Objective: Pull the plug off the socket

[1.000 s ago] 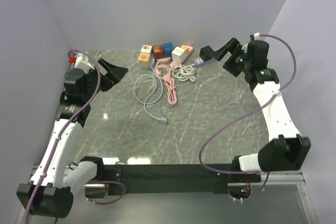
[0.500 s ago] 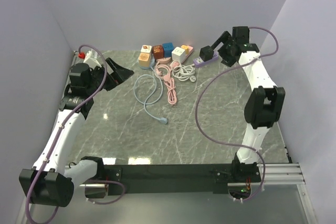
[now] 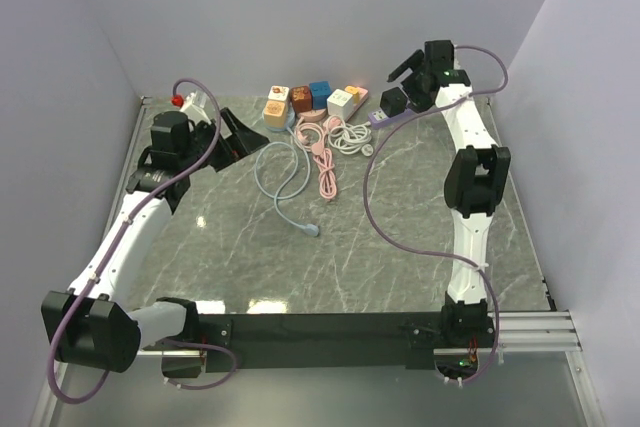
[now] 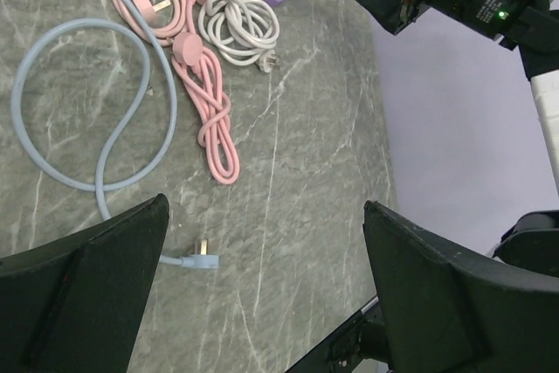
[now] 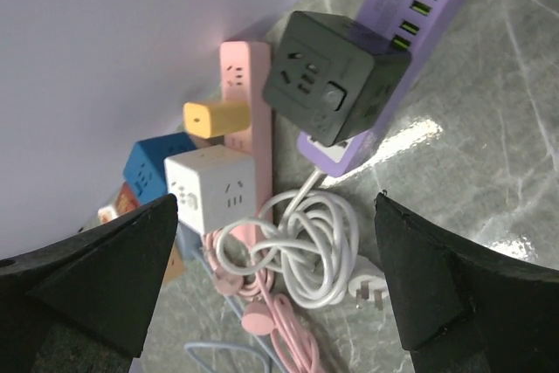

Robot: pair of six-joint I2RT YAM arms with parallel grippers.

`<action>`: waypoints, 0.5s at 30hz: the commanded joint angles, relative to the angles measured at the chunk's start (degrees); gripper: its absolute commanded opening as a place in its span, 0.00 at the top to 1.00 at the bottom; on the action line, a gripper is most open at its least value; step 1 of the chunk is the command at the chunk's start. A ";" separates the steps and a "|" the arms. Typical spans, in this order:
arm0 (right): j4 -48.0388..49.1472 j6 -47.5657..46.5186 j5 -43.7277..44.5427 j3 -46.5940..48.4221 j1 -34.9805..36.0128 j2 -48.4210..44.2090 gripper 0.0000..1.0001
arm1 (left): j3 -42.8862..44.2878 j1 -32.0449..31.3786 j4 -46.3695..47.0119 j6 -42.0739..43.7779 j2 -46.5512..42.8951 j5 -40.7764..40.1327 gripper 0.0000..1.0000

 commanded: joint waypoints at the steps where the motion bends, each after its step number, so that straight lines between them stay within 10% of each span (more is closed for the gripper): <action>1: 3.64 2.05 4.79 1.52 0.38 -0.82 0.00 | 1.16 -0.76 2.04 -0.01 -0.60 -0.29 0.01; 15: 6.99 -10.07 14.02 7.31 0.38 4.88 0.00 | 4.76 -2.79 1.96 1.30 6.78 -0.47 0.01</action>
